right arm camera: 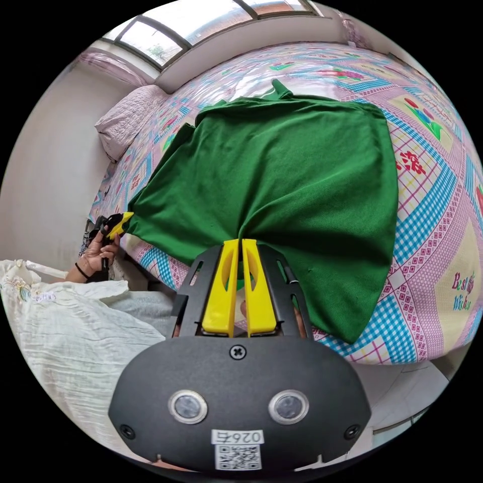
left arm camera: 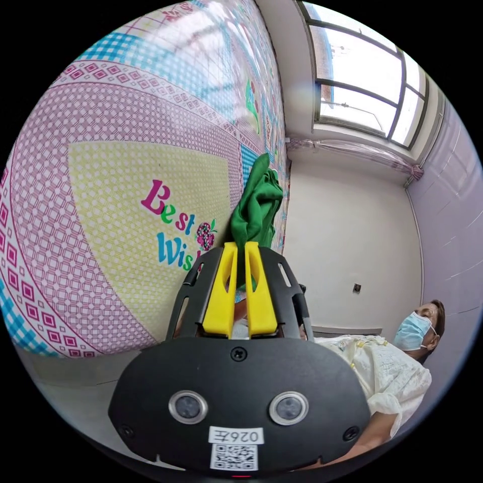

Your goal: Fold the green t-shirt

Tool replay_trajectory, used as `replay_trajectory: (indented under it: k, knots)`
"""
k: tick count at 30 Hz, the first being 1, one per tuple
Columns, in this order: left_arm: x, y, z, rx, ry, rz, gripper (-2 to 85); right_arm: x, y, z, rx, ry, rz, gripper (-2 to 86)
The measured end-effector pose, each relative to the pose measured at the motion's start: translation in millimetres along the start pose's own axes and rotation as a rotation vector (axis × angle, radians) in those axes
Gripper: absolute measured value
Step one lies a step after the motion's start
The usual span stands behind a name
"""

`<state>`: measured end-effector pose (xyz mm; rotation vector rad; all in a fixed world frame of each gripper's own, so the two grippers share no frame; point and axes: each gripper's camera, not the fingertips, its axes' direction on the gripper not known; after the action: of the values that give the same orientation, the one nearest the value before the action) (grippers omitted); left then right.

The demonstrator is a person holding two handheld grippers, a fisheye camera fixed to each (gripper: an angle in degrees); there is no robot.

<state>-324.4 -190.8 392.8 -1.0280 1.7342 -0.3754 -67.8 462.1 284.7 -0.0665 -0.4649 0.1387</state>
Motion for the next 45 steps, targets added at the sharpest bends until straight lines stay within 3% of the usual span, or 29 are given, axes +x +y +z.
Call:
replay_trajectory:
  k: [6, 12, 14, 22, 29, 37, 45]
  knots:
    - [17, 13, -21, -0.007, -0.049, 0.056, 4.4, 12, 17, 1, 0.013, 0.033, -0.026, -1.2]
    - [35, 32, -74, 0.165, -0.138, 0.067, 4.0, 37, 37, -12, 0.006, -0.049, 0.006, -1.0]
    - [61, 28, -70, 0.177, -0.272, 0.150, 5.1, 43, 43, -40, 0.117, -0.085, 0.001, -1.1]
    - [144, -21, 38, 0.034, -0.500, 0.433, 10.1, 89, 0, -114, 0.428, -0.138, -0.006, -1.1]
    - [184, -49, 127, -0.031, -0.788, 0.585, 10.9, 111, -61, -77, 0.365, 0.125, -0.125, 1.0]
    - [181, -51, 208, -0.340, -0.844, 0.667, 13.3, 121, -137, 7, 0.225, 0.173, -0.247, 3.3]
    - [173, -12, 218, -0.416, -0.815, 0.736, 11.6, 115, -153, 106, -0.020, 0.204, -0.368, 5.7]
